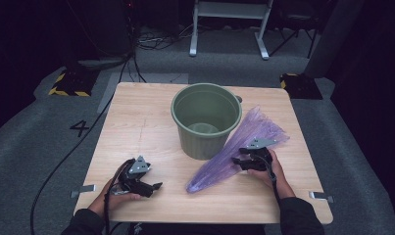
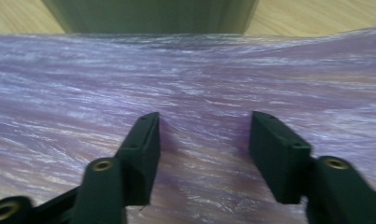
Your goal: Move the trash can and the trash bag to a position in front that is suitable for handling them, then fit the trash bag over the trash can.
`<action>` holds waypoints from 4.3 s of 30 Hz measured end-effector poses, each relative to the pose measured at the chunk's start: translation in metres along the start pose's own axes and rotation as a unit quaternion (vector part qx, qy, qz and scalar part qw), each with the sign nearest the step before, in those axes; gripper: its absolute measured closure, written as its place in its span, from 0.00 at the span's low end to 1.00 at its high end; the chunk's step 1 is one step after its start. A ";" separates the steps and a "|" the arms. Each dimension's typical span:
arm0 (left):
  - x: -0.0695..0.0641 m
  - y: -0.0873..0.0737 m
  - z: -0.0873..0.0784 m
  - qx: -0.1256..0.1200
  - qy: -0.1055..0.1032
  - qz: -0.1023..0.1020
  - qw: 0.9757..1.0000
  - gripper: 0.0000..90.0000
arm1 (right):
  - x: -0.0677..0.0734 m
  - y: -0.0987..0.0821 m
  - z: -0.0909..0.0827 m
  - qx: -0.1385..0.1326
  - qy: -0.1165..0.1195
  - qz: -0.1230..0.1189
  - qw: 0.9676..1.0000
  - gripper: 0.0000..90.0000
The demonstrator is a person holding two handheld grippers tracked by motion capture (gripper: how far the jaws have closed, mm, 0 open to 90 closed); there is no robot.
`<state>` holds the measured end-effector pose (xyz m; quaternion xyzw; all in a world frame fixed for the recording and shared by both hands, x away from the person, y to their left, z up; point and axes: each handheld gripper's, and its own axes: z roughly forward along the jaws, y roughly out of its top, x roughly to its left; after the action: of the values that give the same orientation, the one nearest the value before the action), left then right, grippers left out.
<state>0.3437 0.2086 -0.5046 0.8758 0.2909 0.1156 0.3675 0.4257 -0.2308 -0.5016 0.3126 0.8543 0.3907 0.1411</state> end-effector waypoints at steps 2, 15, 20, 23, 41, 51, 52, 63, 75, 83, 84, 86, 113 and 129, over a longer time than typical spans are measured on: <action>0.000 0.000 0.000 0.000 0.000 0.000 1.000 0.15 | 0.001 -0.001 0.000 -0.006 -0.010 0.004 1.000 0.63; -0.001 0.001 0.001 0.000 0.003 -0.002 1.000 0.15 | 0.011 -0.003 -0.002 -0.014 -0.020 0.009 1.000 0.99; -0.001 0.001 0.001 -0.001 0.003 -0.003 1.000 0.15 | 0.004 -0.008 -0.010 -0.025 -0.025 0.022 0.999 1.00; -0.001 0.001 0.001 -0.001 0.003 -0.004 1.000 0.15 | -0.003 -0.012 -0.021 -0.042 -0.031 0.033 0.998 1.00; 0.000 0.000 0.000 -0.001 0.001 -0.002 1.000 0.16 | -0.009 -0.007 -0.060 -0.120 -0.044 0.033 0.991 1.00; 0.000 0.000 0.000 -0.001 0.000 -0.002 1.000 0.16 | -0.007 -0.002 -0.068 -0.138 -0.049 0.028 0.989 1.00; 0.000 0.000 0.000 -0.001 0.000 -0.002 1.000 0.16 | -0.007 -0.002 -0.068 -0.140 -0.049 0.027 0.989 1.00; 0.000 0.000 0.000 -0.001 0.000 -0.001 1.000 0.16 | 0.000 0.005 -0.070 -0.154 -0.044 0.020 0.987 1.00; 0.000 0.000 0.000 -0.001 0.001 0.000 1.000 0.16 | 0.003 0.008 -0.073 -0.166 -0.040 0.018 0.985 1.00; 0.000 0.000 0.000 0.000 0.002 -0.001 1.000 0.16 | 0.005 0.013 -0.078 -0.179 -0.036 0.014 0.983 1.00; 0.000 0.000 0.000 -0.001 0.001 -0.002 1.000 0.16 | 0.006 0.013 -0.079 -0.180 -0.036 0.012 0.983 1.00; 0.000 0.000 0.000 -0.001 0.001 -0.001 1.000 0.16 | 0.006 0.014 -0.081 -0.181 -0.037 0.012 0.983 1.00; 0.000 0.000 0.000 -0.001 0.002 -0.001 1.000 0.16 | 0.011 0.052 -0.112 -0.256 -0.014 0.002 0.966 1.00; 0.000 0.000 0.000 -0.001 0.003 -0.001 1.000 0.16 | 0.014 0.073 -0.128 -0.272 -0.027 -0.025 0.962 1.00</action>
<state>0.3434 0.2083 -0.5045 0.8749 0.2923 0.1180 0.3677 0.3835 -0.2595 -0.3627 0.2519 0.7191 0.5960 0.2534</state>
